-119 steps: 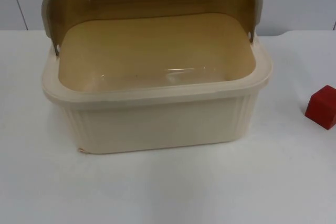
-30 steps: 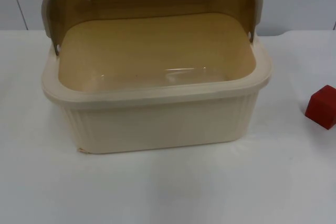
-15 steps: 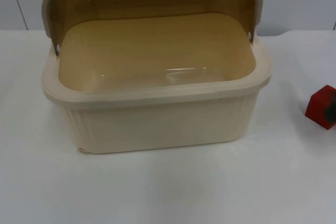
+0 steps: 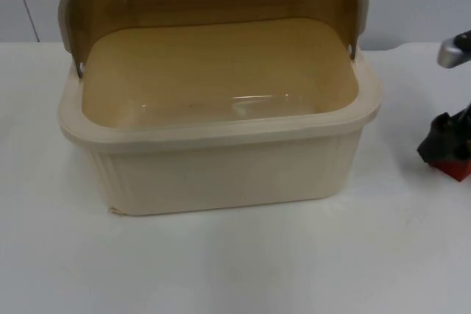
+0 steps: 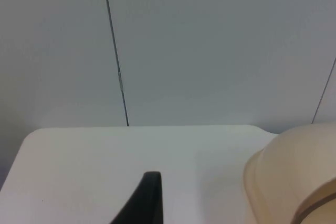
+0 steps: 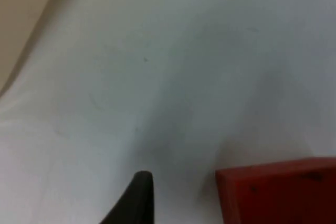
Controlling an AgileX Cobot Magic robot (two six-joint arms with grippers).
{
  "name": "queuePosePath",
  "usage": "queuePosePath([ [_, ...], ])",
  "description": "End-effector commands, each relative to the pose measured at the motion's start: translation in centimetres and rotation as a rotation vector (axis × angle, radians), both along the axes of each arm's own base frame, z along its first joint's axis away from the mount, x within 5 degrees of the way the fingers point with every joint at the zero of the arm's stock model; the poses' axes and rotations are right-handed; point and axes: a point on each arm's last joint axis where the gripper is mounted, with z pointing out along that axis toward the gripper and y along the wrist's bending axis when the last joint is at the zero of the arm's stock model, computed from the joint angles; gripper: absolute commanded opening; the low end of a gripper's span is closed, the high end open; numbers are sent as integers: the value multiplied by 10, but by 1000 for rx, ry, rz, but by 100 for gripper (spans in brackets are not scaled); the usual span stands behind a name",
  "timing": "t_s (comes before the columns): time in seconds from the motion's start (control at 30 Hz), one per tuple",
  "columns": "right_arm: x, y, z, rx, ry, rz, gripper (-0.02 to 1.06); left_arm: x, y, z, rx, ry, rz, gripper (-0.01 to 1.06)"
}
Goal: Open the box lid with the left hand, place the block into the box with the right hand, then close the box lid with the left hand.
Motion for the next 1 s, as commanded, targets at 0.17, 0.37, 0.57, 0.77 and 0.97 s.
queuePosePath([
  [0.17,0,-2,-1,-30,46,10,26,-1,1,3,5,-10,5,103],
  [0.37,-3,-13,0,-76,98,-94,0,-1,1,3,5,-10,5,103],
  [0.57,-6,-15,33,-77,46,-132,0,-1,1,3,5,-10,5,103],
  [0.77,-18,-16,110,-44,-163,-148,0,-1,1,3,4,-18,4,103],
  [0.97,-52,-18,196,37,-398,-208,0,-1,1,3,4,-20,4,103],
])
